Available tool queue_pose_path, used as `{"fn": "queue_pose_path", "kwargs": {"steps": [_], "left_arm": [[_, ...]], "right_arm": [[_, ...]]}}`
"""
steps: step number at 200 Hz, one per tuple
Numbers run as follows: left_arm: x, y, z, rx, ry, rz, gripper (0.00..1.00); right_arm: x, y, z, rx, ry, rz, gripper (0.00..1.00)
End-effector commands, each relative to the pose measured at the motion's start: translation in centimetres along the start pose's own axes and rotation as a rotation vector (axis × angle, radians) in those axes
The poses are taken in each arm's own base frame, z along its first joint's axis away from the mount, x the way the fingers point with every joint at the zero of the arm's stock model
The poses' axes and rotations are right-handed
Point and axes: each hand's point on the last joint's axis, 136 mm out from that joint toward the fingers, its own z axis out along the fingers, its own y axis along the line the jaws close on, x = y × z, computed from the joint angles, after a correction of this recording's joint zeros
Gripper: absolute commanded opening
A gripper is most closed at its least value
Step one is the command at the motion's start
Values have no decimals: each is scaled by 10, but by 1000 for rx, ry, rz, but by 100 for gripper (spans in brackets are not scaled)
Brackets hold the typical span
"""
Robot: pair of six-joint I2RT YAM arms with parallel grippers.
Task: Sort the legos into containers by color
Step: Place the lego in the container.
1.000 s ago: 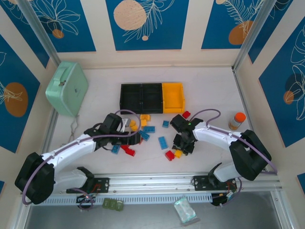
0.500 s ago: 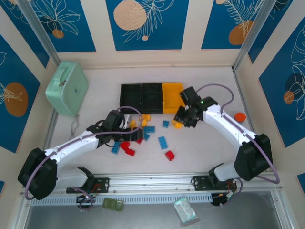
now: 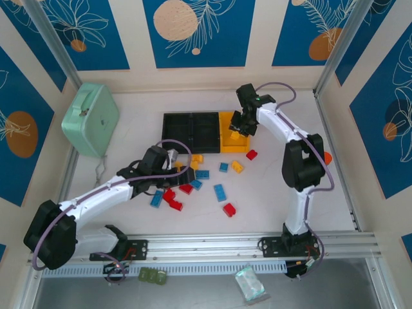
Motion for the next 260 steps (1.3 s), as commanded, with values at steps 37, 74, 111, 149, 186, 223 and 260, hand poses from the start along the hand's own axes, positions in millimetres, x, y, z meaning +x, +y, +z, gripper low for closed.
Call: {"fn": "queue_pose_path", "kwargs": {"steps": [37,74,111,149,186,223,260], "left_arm": [[2,3,-7,-27,-22,-2,83],[4,5,-7,-30,-23,-8,83],[6,8,-9,-36,-27,-10,83],[7,10,-11,-40,-31,-11,83],[4,12,-17,-59,-56,-10,83],[3,17,-23,-104,-63,-3,83],[10,33,-33,-217,-21,-1,81]], "right_arm": [[-11,-4,31,79,54,-30,31],[-12,-3,42,93,66,-44,33],[-12,0,42,98,68,-50,41],[-15,2,37,100,62,-54,45],[-16,13,6,59,17,-73,45],[-3,22,-37,-16,-46,-97,45],[36,28,-64,-119,-40,-169,49]]}}
